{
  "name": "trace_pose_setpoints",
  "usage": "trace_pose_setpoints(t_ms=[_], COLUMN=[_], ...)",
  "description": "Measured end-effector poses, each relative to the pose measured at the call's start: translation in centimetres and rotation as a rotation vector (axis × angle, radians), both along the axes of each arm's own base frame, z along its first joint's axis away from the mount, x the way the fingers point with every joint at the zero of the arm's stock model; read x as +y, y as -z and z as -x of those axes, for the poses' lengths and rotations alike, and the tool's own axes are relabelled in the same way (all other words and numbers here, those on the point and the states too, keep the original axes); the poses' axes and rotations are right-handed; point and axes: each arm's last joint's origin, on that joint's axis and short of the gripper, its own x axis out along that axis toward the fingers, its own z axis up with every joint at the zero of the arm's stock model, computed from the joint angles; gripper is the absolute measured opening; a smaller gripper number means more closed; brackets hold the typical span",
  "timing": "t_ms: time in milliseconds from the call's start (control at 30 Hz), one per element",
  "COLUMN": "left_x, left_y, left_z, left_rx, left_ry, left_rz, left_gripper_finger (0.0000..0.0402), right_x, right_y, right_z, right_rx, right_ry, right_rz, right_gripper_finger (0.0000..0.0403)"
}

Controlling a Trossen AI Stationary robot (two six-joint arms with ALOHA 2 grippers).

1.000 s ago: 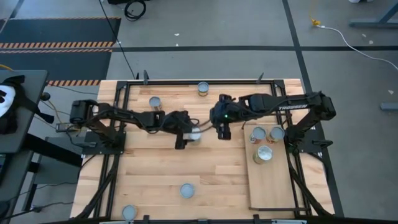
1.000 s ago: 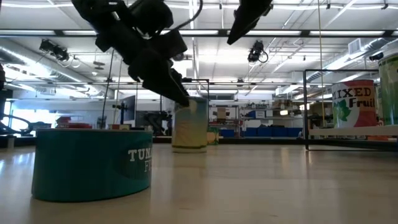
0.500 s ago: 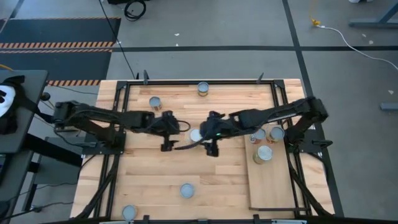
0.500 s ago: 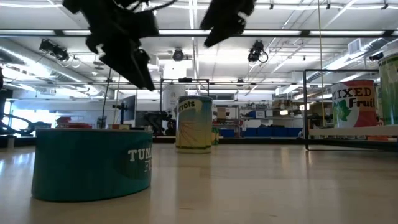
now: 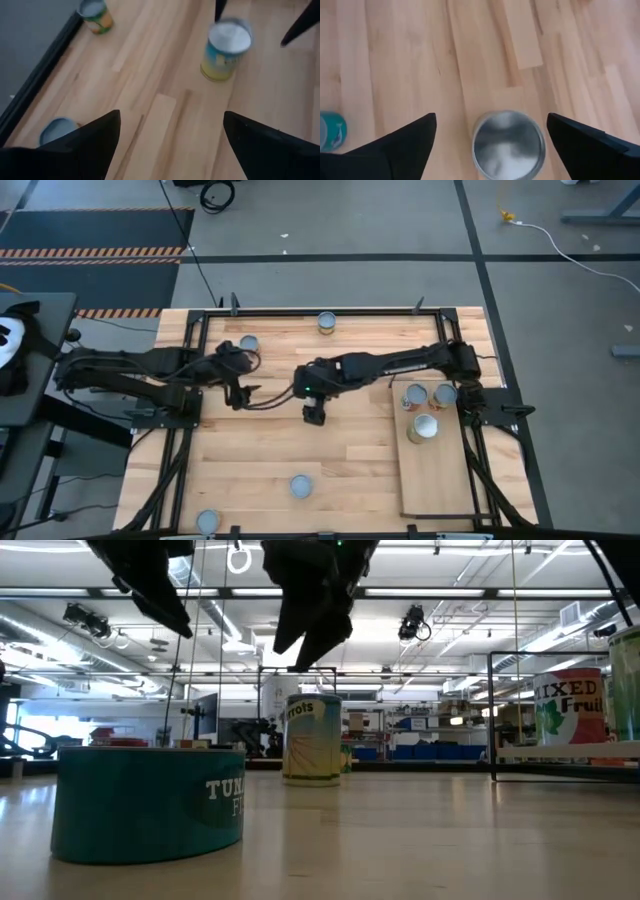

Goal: Pick and place cans onto a shelf
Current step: Put the canned carrots on the shelf

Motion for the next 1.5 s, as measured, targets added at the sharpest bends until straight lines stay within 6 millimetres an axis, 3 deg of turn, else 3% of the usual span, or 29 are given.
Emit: trace_pose_setpoints(t_ms=[200,800,1133,1400,1500], left_x=[0.1,0.2,-1.0,-2.1,-2.3], left_y=[-0.3,-0.3,-0.5,-2.3,-3.7], left_z=[1.1,1.0,0.8,0.8,1.0], left_rx=[-0.009,-0.043,-0.097,-0.166,-0.193], left_ry=[-0.060,-0.122,-0.109,-0.059,-0.039], left_rz=[0.005,0.037,0.094,0.130,0.133], left_gripper_finger=[0.0357,0.0357,0.0357,0.0357,0.0357], right_x=[-0.8,-2.8,-2.9,-2.4,-1.6], right_y=[0.9,4.1,5.7,5.2,2.4], right_z=[-0.3,-0.4,0.2,0.1,0.9], right_rx=[0.042,0.152,0.207,0.181,0.144], right_ry=[-0.013,-0.068,-0.091,-0.026,-0.013], right_rz=[-0.026,-0.035,0.009,-0.009,-0.044], right_gripper_finger=[0.0395,0.0382,0.0372,0.0316,0.0316])
